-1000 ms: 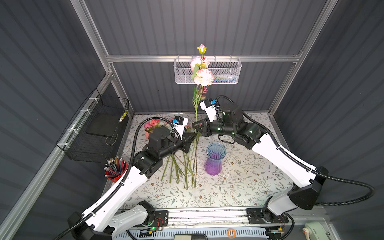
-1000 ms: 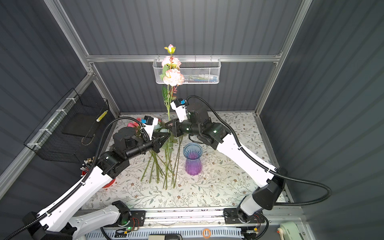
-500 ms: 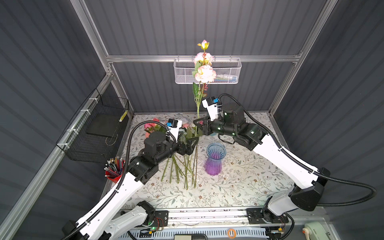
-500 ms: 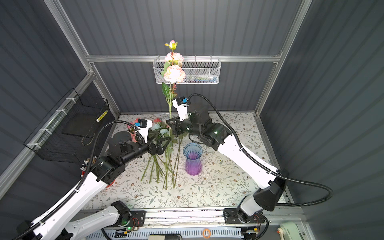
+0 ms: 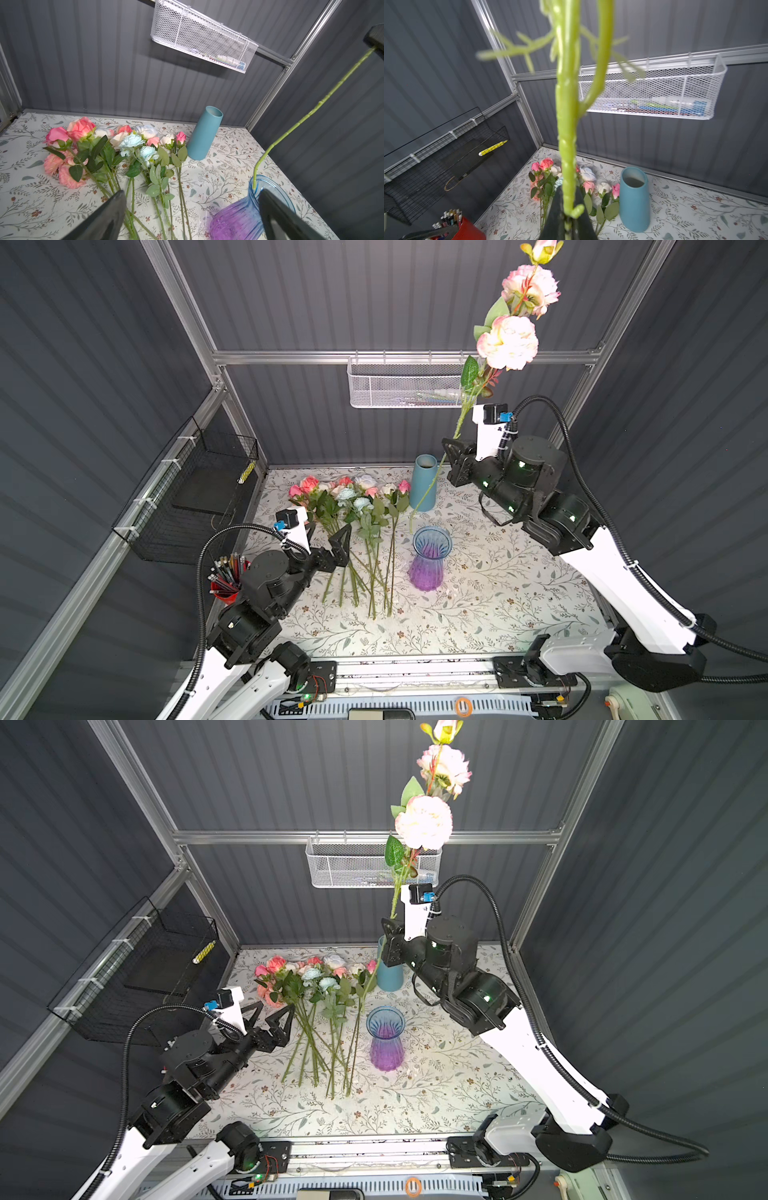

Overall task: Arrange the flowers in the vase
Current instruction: 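Lower the carnation stem into the purple-blue glass vase with right gripper, release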

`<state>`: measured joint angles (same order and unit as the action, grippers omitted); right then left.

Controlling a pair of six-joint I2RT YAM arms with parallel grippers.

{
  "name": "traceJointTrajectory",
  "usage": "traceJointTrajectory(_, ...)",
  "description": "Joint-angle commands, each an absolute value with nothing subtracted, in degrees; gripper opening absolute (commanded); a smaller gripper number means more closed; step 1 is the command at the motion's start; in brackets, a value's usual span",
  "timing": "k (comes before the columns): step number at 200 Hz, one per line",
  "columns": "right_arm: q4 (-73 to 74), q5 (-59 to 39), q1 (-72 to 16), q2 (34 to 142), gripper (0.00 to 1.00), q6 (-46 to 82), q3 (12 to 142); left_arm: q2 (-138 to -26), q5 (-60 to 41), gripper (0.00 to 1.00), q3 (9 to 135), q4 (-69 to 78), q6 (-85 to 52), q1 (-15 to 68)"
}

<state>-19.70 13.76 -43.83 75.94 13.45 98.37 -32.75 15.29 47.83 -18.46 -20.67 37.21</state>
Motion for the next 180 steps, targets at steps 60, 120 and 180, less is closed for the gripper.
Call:
traceJointTrajectory(60, -24.26, 17.75, -43.25, 68.24, 0.0, 15.59, 88.9, -33.64, 16.64, 1.0, 46.76, -21.37, -24.51, 37.55)
traceJointTrajectory(120, -23.76, 17.42, -43.24, 65.03, 0.03, 20.8, 77.64, -34.21, 15.64, 1.0, 41.56, -19.35, -29.59, 37.62)
traceJointTrajectory(180, -22.58, 10.66, -43.33, 67.9, 0.1, 27.48, 70.33, -37.76, 15.44, 0.99, 38.67, -17.12, -34.0, 37.62)
